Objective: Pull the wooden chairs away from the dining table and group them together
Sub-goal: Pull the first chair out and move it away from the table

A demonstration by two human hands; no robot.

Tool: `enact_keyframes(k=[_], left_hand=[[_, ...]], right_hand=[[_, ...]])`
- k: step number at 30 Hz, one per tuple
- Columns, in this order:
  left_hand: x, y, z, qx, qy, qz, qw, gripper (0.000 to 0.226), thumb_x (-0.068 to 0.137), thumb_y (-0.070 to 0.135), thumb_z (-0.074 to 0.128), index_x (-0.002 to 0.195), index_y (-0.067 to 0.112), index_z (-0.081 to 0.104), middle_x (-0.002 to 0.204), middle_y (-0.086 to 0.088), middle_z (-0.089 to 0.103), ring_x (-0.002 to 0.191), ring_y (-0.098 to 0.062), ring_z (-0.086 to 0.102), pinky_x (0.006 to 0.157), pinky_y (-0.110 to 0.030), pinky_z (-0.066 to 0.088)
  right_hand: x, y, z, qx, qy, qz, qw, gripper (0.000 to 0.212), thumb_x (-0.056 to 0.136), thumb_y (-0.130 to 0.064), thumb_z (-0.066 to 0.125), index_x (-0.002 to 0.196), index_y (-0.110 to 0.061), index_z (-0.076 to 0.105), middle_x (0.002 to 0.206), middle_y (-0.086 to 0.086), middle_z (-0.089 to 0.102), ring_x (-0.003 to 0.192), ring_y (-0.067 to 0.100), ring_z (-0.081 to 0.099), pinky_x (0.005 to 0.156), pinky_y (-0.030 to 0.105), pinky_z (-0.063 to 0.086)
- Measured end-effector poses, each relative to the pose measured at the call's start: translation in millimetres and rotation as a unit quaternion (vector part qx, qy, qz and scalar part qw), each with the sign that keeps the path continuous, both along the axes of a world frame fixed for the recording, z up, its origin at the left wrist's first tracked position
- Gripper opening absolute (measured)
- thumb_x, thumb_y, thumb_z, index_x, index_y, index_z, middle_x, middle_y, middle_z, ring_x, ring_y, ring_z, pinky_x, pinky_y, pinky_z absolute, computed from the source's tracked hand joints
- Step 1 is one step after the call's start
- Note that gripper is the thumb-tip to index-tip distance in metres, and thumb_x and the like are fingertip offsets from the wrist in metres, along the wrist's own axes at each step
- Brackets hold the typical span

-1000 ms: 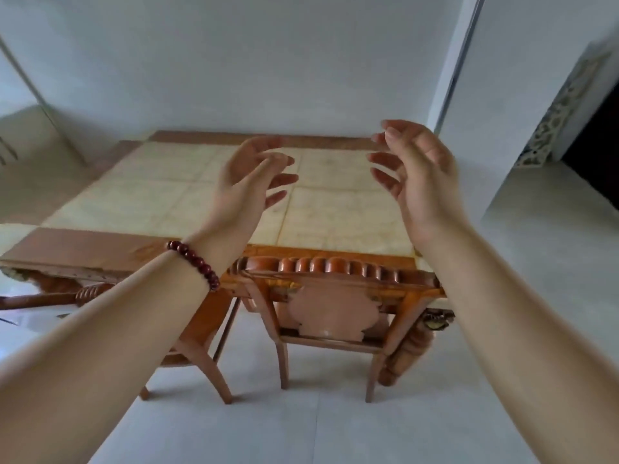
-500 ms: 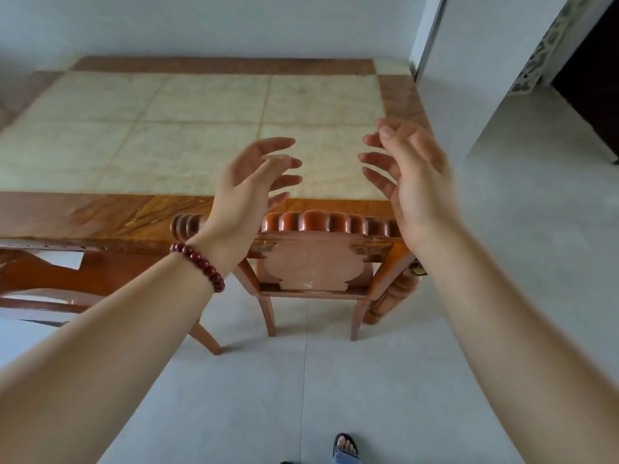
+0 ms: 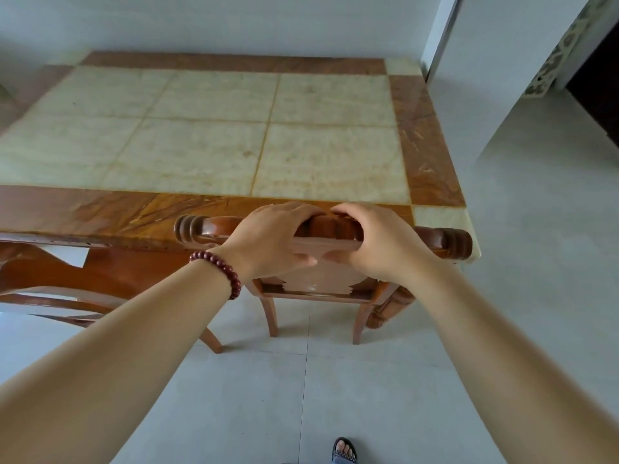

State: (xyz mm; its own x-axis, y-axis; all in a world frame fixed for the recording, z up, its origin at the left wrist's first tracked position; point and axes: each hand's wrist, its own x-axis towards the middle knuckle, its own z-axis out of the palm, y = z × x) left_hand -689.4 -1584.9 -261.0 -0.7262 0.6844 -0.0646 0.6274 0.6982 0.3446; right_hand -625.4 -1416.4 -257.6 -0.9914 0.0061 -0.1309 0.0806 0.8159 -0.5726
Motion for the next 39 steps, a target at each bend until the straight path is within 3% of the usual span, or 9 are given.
enact_keyframes(k=[4, 8, 10, 15, 26, 33, 39], left_hand=[[-9.2, -1.9, -8.3, 0.010, 0.016, -0.004, 1.000, 0.039, 0.081, 0.022, 0.061, 0.118, 0.030, 0.054, 0.109, 0.008, 0.065, 0.099, -0.015, 0.059, 0.081, -0.032, 0.048], [-14.5, -9.8, -12.6, 0.021, 0.012, 0.034, 0.999, 0.025, 0.080, 0.024, 0.064, 0.104, 0.028, 0.061, 0.092, 0.009, 0.067, 0.085, -0.013, 0.060, 0.070, -0.029, 0.048], [-17.3, -12.6, -14.2, 0.003, 0.018, 0.059, 0.998, 0.019, 0.078, 0.026, 0.064, 0.097, 0.029, 0.062, 0.084, 0.010, 0.066, 0.079, -0.013, 0.061, 0.064, -0.028, 0.048], [-19.6, -10.8, -14.5, -0.028, 0.011, 0.056, 0.998, 0.020, 0.079, 0.020, 0.065, 0.098, 0.027, 0.064, 0.082, 0.008, 0.067, 0.076, -0.013, 0.060, 0.067, -0.027, 0.048], [-8.3, -7.7, -10.0, -0.025, 0.001, 0.087, 0.996, 0.017, 0.080, 0.017, 0.064, 0.092, 0.028, 0.067, 0.079, 0.006, 0.068, 0.077, -0.017, 0.063, 0.071, -0.033, 0.053], [21.6, -5.1, -8.8, -0.020, -0.001, 0.098, 0.995, 0.020, 0.082, 0.015, 0.059, 0.093, 0.030, 0.066, 0.079, 0.008, 0.068, 0.075, -0.014, 0.061, 0.066, -0.026, 0.048], [53.1, -2.0, -6.6, -0.026, 0.003, 0.112, 0.993, 0.017, 0.081, 0.015, 0.058, 0.080, 0.031, 0.062, 0.074, 0.009, 0.065, 0.071, -0.013, 0.060, 0.065, -0.027, 0.050]], right_hand=[[-2.9, 8.4, -10.5, 0.096, 0.005, -0.031, 0.995, 0.047, 0.078, -0.032, 0.072, 0.121, -0.027, 0.056, 0.117, -0.006, 0.064, 0.106, 0.020, 0.060, 0.083, 0.038, 0.051], [-1.3, 13.6, -17.7, 0.104, 0.028, -0.057, 0.993, 0.023, 0.082, -0.028, 0.065, 0.105, -0.030, 0.064, 0.097, -0.007, 0.068, 0.090, 0.019, 0.063, 0.070, 0.035, 0.052], [-1.9, 15.4, -18.6, 0.113, 0.026, -0.063, 0.991, 0.021, 0.081, -0.030, 0.066, 0.102, -0.031, 0.064, 0.091, -0.008, 0.069, 0.087, 0.019, 0.063, 0.066, 0.032, 0.048], [-4.2, 18.5, -19.4, 0.122, 0.009, -0.073, 0.990, 0.021, 0.080, -0.036, 0.068, 0.100, -0.034, 0.065, 0.085, -0.007, 0.069, 0.084, 0.021, 0.063, 0.062, 0.030, 0.044], [-2.3, 20.0, -14.6, 0.101, -0.017, -0.083, 0.991, 0.025, 0.077, -0.036, 0.072, 0.102, -0.038, 0.067, 0.089, -0.008, 0.070, 0.087, 0.021, 0.063, 0.063, 0.028, 0.041], [21.1, 25.9, -15.3, 0.102, -0.013, -0.066, 0.992, 0.020, 0.077, -0.033, 0.071, 0.096, -0.039, 0.069, 0.082, -0.008, 0.070, 0.084, 0.022, 0.064, 0.063, 0.030, 0.047], [47.4, 27.5, -12.6, 0.099, -0.015, -0.060, 0.993, 0.015, 0.077, -0.030, 0.069, 0.090, -0.037, 0.071, 0.079, -0.009, 0.069, 0.080, 0.021, 0.063, 0.061, 0.029, 0.046]])
